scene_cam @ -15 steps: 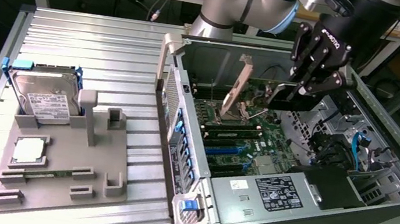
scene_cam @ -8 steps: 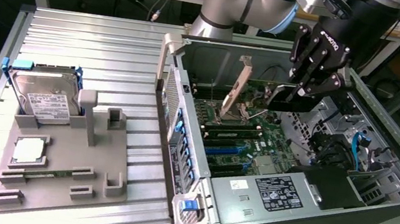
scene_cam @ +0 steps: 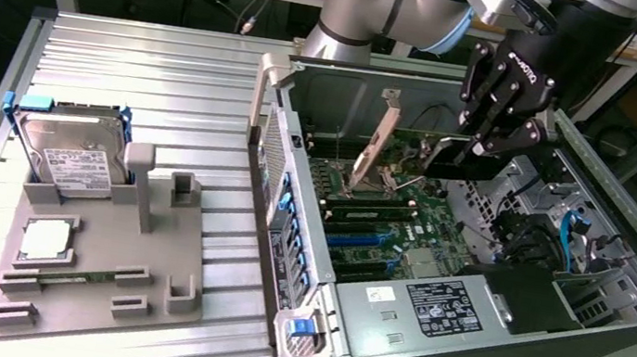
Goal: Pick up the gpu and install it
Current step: 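Insert the gpu into the slot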
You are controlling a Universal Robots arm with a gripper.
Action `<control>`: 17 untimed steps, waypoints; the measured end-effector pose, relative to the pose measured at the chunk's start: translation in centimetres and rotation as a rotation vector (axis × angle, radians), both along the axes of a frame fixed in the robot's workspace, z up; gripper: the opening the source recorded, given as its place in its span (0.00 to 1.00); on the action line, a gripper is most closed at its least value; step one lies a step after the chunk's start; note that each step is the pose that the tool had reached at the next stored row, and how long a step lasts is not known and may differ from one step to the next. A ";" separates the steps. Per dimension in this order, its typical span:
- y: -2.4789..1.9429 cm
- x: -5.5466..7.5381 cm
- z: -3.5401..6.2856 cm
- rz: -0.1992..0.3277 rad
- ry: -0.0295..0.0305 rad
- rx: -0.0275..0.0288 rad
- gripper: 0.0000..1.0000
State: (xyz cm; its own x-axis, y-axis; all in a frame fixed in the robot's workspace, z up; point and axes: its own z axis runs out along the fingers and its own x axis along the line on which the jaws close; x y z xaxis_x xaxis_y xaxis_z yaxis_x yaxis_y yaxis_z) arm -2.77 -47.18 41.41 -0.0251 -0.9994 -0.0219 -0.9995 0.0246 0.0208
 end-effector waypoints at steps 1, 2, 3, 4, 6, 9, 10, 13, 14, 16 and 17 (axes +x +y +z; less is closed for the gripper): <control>0.00 0.0 -0.03 0.000 0.0000 0.0000 0.27; 0.00 0.0 -0.07 0.000 0.0000 0.0000 0.27; 0.00 0.0 -0.10 0.000 0.0000 0.0000 0.27; 0.00 0.0 -0.14 0.000 0.0000 0.0000 0.27; 0.00 0.0 -0.21 0.000 0.0000 -0.0001 0.27; 0.00 0.0 -0.32 0.000 0.0000 0.0000 0.27; 0.00 0.0 -0.35 0.000 0.0001 0.0000 0.27; 0.00 0.0 -0.46 0.000 0.0000 0.0000 0.27; 0.00 0.0 -0.49 0.000 0.0000 0.0000 0.27; 0.00 0.0 -0.57 0.000 0.0000 0.0000 0.27; 0.00 0.0 -0.60 0.000 0.0000 -0.0001 0.27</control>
State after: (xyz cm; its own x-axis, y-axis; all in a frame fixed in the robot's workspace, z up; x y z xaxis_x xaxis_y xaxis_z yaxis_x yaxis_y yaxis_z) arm -2.76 -47.18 40.81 -0.0251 -0.9994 -0.0218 -0.9995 0.0247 0.0209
